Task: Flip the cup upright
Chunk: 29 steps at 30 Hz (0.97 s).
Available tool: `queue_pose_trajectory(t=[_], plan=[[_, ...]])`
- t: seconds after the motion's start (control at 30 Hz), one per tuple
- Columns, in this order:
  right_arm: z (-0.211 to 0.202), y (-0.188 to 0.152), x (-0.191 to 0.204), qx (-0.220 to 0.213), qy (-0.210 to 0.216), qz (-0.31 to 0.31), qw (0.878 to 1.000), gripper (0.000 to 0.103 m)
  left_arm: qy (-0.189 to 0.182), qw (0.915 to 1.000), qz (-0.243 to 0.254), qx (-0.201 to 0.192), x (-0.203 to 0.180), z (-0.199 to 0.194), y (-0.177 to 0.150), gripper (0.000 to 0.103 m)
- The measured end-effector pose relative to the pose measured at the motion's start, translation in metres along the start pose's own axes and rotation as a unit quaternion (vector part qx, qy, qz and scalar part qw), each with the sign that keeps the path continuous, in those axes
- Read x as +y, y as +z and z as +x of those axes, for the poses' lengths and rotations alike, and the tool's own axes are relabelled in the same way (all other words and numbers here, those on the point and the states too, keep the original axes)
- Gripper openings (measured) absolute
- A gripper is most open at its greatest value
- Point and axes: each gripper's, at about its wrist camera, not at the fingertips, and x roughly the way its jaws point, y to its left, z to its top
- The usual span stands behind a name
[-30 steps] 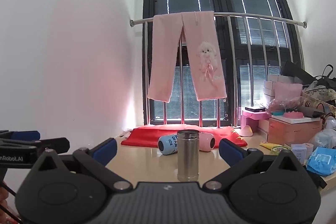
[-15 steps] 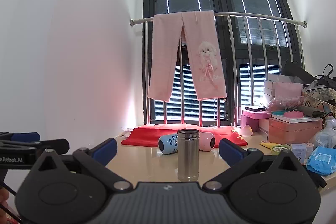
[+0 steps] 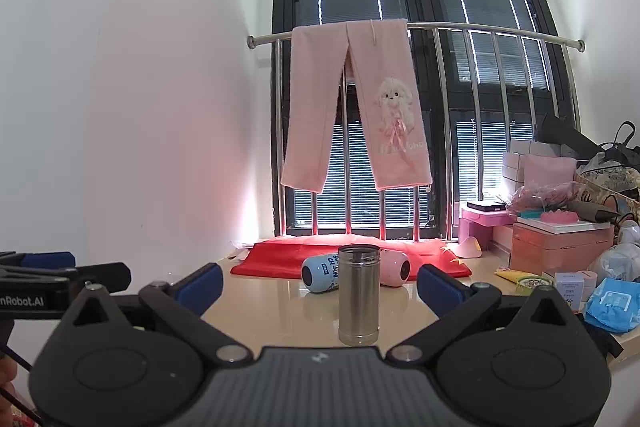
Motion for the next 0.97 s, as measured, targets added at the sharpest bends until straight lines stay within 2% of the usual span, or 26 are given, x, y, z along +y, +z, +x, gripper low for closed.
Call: queue_pose_trajectory(t=[0.97], plan=[[0.0009,0.0006,0.0003,0.000,0.002,0.000,1.000,0.103,0.005,1.0000,0.000,0.004,0.0028,0.0006,0.0007,0.103]])
